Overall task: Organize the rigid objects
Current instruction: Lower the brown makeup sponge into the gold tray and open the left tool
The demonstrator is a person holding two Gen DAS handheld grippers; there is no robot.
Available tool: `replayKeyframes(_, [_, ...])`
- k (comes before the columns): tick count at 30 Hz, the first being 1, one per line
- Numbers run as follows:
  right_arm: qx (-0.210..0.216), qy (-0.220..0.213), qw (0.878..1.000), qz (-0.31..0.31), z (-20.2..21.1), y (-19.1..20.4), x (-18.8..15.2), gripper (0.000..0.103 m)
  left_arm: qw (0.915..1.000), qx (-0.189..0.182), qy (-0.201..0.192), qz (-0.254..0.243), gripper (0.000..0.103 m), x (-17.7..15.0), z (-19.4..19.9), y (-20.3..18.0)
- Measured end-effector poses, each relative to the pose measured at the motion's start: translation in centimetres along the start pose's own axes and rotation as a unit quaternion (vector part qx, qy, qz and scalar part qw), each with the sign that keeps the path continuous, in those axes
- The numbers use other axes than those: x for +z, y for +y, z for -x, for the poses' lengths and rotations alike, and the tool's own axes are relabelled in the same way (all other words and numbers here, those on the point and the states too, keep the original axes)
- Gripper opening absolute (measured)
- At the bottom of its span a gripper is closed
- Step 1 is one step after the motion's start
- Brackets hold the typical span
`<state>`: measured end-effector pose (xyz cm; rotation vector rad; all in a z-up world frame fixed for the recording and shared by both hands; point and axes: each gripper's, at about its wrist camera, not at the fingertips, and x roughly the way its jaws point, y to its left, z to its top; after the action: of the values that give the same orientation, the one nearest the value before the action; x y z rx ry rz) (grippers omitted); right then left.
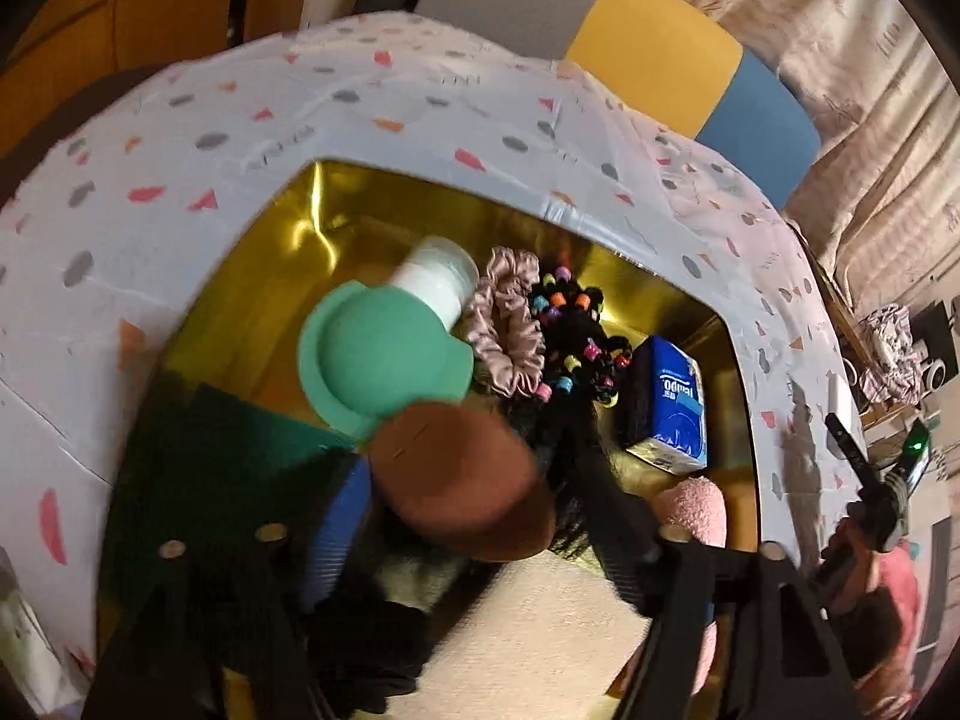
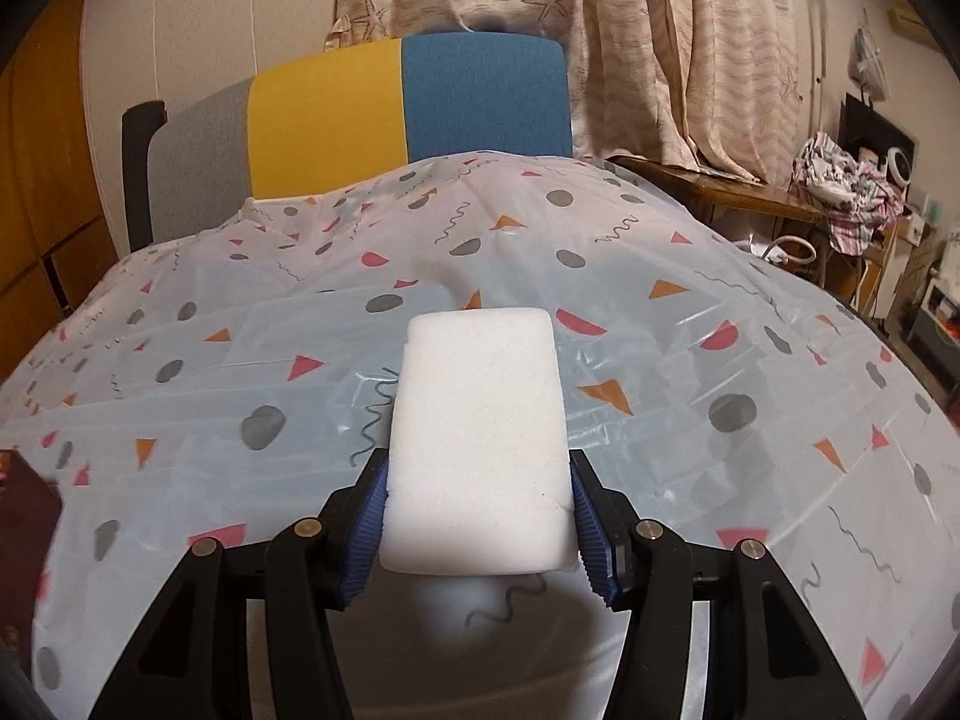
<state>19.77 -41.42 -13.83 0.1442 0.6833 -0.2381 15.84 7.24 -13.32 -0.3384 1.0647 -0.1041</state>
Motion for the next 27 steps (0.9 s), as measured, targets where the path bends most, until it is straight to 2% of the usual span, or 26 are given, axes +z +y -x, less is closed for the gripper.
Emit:
replayKeyframes(6, [0.029,-0.006,1.0,-0.006,3.9,1.3,0.2,0.057,0.9986,0.012,-0.039,-0.033,0.077,-0.9,2.5,0.1])
replayKeyframes(10, [0.075,-0.003,0.997,-0.002,6.8,3.9,0.2,0.057,0.9972,0.006,-0.063,-0.039,0.077,-2.1,4.1,0.5])
replayKeyframes(13, [0.124,0.002,0.992,0.002,8.9,6.6,-0.3,0.057,0.9966,-0.019,-0.072,-0.035,0.076,-2.8,4.9,0.8])
replayKeyframes(17, [0.197,0.027,0.98,0.012,11.0,11.2,-1.4,0.057,0.9951,-0.035,-0.086,-0.035,0.076,-4.3,6.0,0.9])
replayKeyframes(21, [0.255,0.049,0.965,0.028,12.7,15.8,-3.0,0.057,0.9945,-0.031,-0.092,-0.039,0.076,-5.6,6.8,1.0])
replayKeyframes(27, [0.305,0.091,0.943,0.098,13.7,22.7,-5.2,0.057,0.9945,-0.007,-0.097,-0.04,0.076,-7.1,7.8,1.3])
